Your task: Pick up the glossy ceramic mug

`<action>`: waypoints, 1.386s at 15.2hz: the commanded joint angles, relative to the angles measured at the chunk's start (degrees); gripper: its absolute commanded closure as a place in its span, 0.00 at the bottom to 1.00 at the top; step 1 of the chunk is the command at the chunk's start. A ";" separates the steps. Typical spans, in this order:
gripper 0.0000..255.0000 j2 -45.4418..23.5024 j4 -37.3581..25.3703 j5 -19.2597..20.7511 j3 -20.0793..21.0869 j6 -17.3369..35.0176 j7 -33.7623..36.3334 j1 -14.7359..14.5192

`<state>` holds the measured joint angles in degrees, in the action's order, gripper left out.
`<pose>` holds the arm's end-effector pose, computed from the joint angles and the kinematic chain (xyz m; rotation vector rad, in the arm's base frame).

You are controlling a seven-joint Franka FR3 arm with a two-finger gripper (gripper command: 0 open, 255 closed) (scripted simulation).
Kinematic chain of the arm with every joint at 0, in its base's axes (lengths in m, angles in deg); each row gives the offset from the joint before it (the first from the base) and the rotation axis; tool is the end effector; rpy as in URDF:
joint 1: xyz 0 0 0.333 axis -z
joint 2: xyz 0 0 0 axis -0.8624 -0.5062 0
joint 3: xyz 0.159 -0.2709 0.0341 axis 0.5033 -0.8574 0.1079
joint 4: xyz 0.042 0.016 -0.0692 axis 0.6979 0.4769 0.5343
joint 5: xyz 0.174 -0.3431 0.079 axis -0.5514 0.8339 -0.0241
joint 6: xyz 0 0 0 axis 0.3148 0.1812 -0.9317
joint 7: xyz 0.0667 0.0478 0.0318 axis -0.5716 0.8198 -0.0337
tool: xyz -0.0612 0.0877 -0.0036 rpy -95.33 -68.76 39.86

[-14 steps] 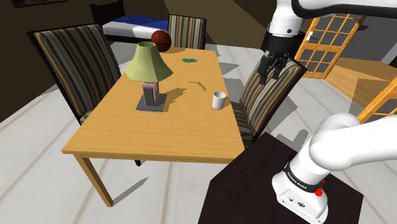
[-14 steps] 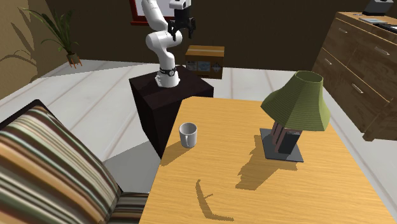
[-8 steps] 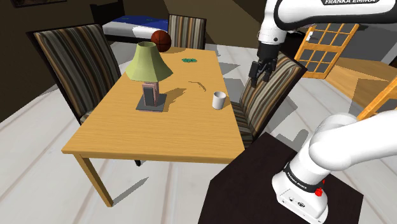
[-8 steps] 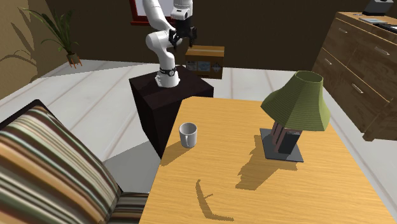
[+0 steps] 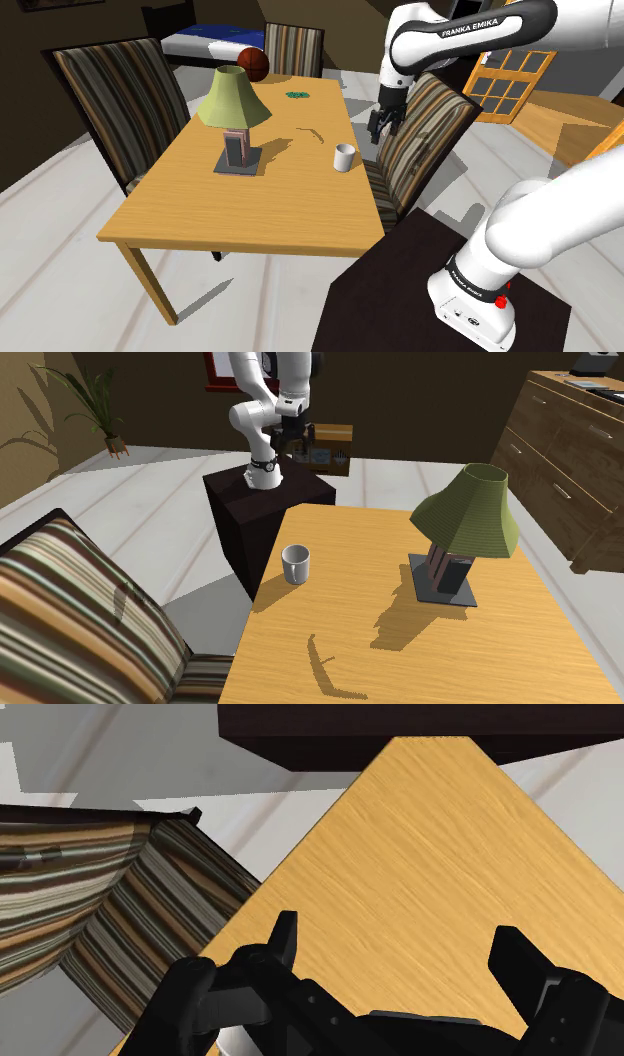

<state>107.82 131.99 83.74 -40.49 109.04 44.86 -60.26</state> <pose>0.4039 -0.0605 0.4590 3.1236 -0.0540 -0.1741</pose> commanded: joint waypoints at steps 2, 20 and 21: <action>0.00 -6.08 -1.73 0.38 -1.34 4.57 -1.89 0.27; 0.00 -46.64 -27.70 -4.49 -3.30 19.69 -11.62 3.05; 0.00 -48.92 -29.89 -4.79 -3.17 19.83 -12.03 3.39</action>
<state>61.52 104.63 79.31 -43.86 128.75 33.08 -57.07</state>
